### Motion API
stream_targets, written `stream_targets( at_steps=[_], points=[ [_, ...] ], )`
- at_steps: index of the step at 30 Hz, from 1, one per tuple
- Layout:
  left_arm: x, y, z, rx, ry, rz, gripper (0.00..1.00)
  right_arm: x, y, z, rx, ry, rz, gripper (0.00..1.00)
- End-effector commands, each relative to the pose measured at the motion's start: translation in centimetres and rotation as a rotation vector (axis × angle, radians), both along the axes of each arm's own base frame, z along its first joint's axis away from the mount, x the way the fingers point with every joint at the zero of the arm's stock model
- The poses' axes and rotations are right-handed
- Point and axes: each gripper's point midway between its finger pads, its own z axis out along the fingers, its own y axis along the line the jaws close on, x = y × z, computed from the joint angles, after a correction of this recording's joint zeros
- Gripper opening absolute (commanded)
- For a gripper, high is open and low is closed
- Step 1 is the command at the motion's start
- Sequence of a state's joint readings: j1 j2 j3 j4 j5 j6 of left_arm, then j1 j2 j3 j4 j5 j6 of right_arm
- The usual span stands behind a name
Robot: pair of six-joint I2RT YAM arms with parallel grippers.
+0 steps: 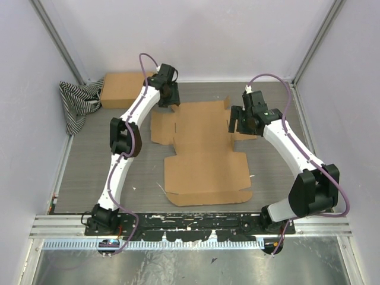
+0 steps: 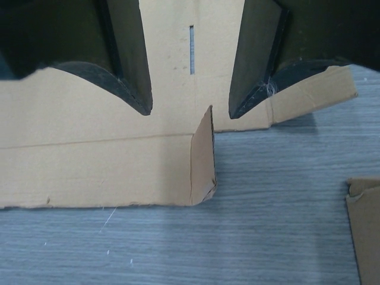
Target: Fold the paper box
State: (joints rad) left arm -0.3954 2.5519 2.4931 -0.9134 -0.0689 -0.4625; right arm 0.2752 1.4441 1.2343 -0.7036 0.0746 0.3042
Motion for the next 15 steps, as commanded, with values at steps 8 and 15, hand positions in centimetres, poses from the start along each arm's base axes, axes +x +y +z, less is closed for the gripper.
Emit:
stream_targets(
  at_steps=[8, 15],
  points=[
    [3.3, -0.8, -3.0, -0.028, -0.064, 0.046, 0.34, 0.3, 0.2, 1.9, 0.045, -0.084, -0.002, 0.77],
    [3.7, -0.5, 0.4, -0.025, -0.155, 0.051, 0.0, 0.4, -0.2, 1.9, 0.025, -0.078, -0.022, 0.77]
  ],
)
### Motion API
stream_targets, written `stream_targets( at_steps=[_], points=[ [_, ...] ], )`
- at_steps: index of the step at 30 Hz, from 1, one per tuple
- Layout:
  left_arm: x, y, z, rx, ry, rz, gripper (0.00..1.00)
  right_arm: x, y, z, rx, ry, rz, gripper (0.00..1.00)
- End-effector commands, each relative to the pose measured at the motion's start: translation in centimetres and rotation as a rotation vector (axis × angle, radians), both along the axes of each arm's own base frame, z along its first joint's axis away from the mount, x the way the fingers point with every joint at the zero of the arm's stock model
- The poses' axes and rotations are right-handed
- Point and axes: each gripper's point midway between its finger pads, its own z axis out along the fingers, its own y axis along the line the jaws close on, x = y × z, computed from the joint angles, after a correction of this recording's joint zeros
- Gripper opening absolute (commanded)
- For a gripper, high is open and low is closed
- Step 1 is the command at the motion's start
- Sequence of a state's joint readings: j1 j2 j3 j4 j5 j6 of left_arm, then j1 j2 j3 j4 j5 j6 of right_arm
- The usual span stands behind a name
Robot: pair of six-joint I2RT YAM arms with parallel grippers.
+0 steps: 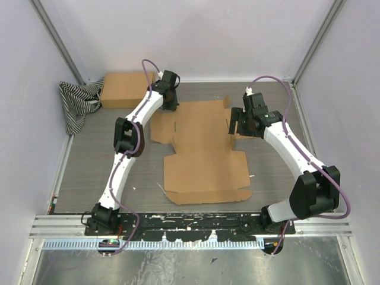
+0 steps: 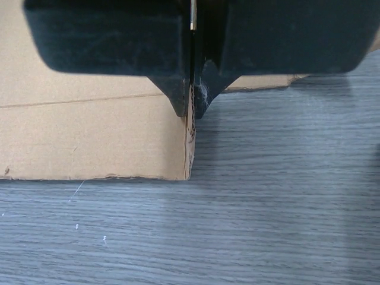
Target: Fold the paper box
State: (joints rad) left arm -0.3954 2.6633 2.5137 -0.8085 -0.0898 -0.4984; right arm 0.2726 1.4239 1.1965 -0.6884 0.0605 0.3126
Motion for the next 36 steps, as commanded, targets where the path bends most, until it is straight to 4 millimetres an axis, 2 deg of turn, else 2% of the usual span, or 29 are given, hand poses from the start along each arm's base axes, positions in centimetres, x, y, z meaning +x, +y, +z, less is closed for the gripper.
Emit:
stream_targets(
  at_steps=[1, 6, 10, 15, 19, 20, 25, 27, 32, 36],
  points=[
    [1.6, 0.2, 6.1, -0.01, -0.168, 0.004, 0.0, 1.2, -0.4, 2.5, 0.002, -0.082, -0.027, 0.77],
    [1.2, 0.3, 12.5, 0.021, -0.357, -0.053, 0.0, 2.3, -0.8, 3.8, -0.025, -0.089, -0.03, 0.77],
    [0.0, 0.5, 16.5, 0.015, -0.488, -0.074, 0.0, 3.4, -1.0, 5.8, -0.035, -0.108, -0.024, 0.77],
    [-2.4, 0.5, 20.0, 0.029, -0.649, -0.123, 0.0, 4.6, -1.0, 8.8, -0.032, -0.16, -0.019, 0.77],
    [-4.8, 0.2, 21.5, 0.073, -0.809, -0.158, 0.0, 4.4, -1.0, 11.2, -0.021, -0.201, -0.017, 0.77],
    [-5.4, 0.0, 22.6, 0.077, -0.873, -0.164, 0.0, 4.2, -1.1, 11.9, -0.021, -0.216, -0.014, 0.77],
    [-9.0, -0.8, 23.8, 0.109, -1.053, -0.207, 0.0, 3.9, -1.7, 14.1, -0.04, -0.266, -0.02, 0.77],
    [-10.2, -1.0, 23.0, 0.104, -1.102, -0.218, 0.0, 4.2, -2.0, 13.9, -0.051, -0.259, -0.027, 0.77],
    [-11.9, -1.2, 23.0, 0.118, -1.2, -0.209, 0.0, 4.5, -2.1, 13.1, -0.05, -0.23, -0.027, 0.75],
    [-12.7, -1.1, 23.5, 0.155, -1.249, -0.189, 0.0, 4.2, -1.6, 12.7, -0.033, -0.206, -0.001, 0.56]
  ],
)
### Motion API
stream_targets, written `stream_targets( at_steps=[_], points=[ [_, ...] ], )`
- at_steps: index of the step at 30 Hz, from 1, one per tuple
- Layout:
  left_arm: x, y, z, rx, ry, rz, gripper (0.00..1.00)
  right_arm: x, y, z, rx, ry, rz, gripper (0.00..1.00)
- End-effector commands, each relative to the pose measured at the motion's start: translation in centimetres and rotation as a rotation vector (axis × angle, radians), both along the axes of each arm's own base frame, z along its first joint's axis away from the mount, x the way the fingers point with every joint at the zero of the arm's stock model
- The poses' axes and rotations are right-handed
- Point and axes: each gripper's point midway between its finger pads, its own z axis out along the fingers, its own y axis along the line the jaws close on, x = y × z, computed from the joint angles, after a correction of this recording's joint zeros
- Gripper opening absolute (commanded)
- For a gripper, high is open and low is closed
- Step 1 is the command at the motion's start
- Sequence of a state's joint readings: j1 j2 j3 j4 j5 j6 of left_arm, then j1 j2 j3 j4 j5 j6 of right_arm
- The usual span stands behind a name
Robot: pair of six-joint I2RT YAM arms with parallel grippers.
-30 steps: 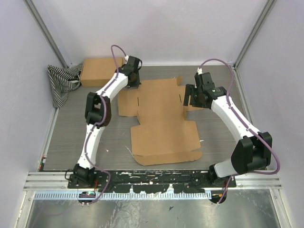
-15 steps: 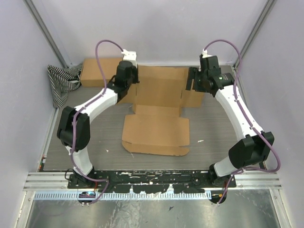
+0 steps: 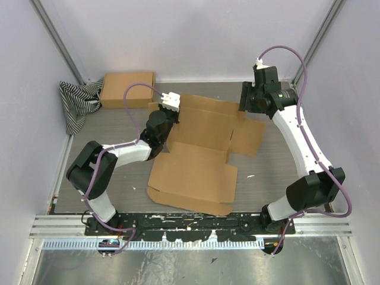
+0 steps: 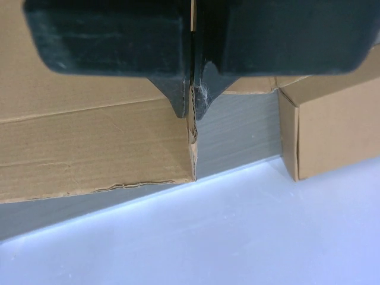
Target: Fold the paper box
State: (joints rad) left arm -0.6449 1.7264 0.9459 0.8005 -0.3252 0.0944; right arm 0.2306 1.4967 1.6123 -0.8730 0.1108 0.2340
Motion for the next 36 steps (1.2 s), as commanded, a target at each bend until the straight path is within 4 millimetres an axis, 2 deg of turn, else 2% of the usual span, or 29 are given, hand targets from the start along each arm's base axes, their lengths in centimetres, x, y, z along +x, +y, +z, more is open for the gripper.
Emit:
stream_targets(
  at_steps=[1, 3, 7, 13, 18, 23, 27, 29, 30, 32, 35, 36],
  points=[
    [-0.7, 1.1, 6.0, -0.062, -0.226, 0.066, 0.0, 0.0, 0.2, 1.7, 0.016, -0.028, 0.022, 0.52],
    [-1.0, 1.2, 6.3, -0.062, -0.249, 0.076, 0.0, -0.2, 0.3, 1.4, 0.017, -0.009, 0.031, 0.48],
    [-1.5, 1.2, 7.0, -0.081, -0.289, 0.078, 0.0, -0.1, 0.4, 0.8, 0.013, 0.014, 0.04, 0.47],
    [-2.4, 1.2, 7.2, -0.104, -0.348, 0.067, 0.0, 0.3, 0.1, 0.9, 0.012, 0.01, 0.033, 0.52],
    [-3.2, 1.0, 7.5, -0.122, -0.411, 0.042, 0.0, 0.7, 0.5, 0.2, 0.055, 0.034, 0.062, 0.51],
    [-3.3, 0.7, 7.4, -0.119, -0.411, 0.029, 0.0, 0.5, 1.6, -0.1, 0.099, 0.048, 0.117, 0.33],
    [-3.4, 0.6, 7.6, -0.106, -0.418, 0.034, 0.0, 0.2, 2.6, -1.2, 0.133, 0.088, 0.156, 0.1],
    [-3.5, 0.7, 7.6, -0.097, -0.415, 0.05, 0.08, 0.3, 2.5, -1.8, 0.13, 0.1, 0.145, 0.01],
    [-3.6, 0.8, 7.7, -0.089, -0.413, 0.062, 0.16, 0.5, 2.3, -2.0, 0.124, 0.099, 0.128, 0.01],
    [-3.9, 1.2, 7.8, -0.064, -0.412, 0.096, 0.4, 1.1, 1.6, -2.0, 0.101, 0.079, 0.09, 0.01],
    [-4.7, 2.0, 8.8, -0.036, -0.411, 0.151, 0.62, 2.5, 1.1, -1.7, 0.08, 0.028, 0.052, 0.01],
    [-4.9, 2.4, 9.0, -0.032, -0.399, 0.174, 0.65, 3.0, 1.0, -1.4, 0.08, 0.006, 0.045, 0.01]
  ],
)
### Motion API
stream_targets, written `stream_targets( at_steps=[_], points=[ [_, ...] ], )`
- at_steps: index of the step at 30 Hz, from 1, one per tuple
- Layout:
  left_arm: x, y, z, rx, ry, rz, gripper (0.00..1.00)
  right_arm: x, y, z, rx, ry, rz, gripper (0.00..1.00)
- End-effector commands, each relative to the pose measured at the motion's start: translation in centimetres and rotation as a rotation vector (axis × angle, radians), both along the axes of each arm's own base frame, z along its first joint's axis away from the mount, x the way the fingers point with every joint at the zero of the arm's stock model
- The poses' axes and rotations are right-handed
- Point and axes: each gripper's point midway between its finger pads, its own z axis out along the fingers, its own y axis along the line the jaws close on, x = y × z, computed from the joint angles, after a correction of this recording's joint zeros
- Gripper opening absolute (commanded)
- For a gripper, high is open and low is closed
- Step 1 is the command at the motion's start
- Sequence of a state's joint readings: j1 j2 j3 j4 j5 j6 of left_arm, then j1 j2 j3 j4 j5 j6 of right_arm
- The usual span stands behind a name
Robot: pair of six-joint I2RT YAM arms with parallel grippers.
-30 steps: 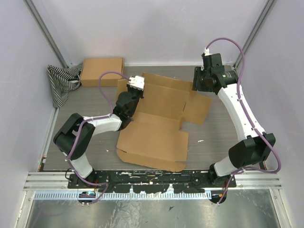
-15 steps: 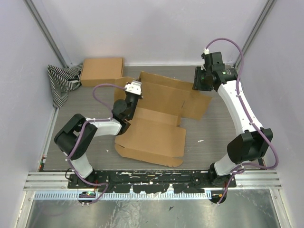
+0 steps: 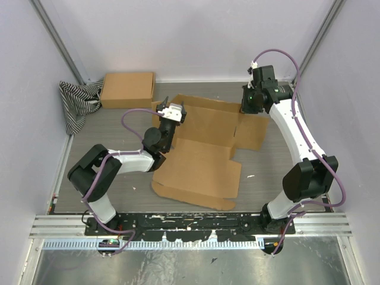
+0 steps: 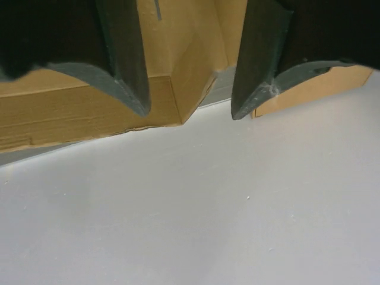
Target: Fold the paper box
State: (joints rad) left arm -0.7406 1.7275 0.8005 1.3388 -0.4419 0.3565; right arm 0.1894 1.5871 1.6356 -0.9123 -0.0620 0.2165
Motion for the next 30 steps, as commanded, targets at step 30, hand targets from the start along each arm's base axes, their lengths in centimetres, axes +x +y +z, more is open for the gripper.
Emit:
stream_targets(
  at_steps=[30],
  points=[
    [-2.2, 3.6, -3.1, 0.156, 0.8, 0.084, 0.5, 3.8, 2.4, 2.2, 0.047, -0.594, -0.11, 0.01]
  ],
)
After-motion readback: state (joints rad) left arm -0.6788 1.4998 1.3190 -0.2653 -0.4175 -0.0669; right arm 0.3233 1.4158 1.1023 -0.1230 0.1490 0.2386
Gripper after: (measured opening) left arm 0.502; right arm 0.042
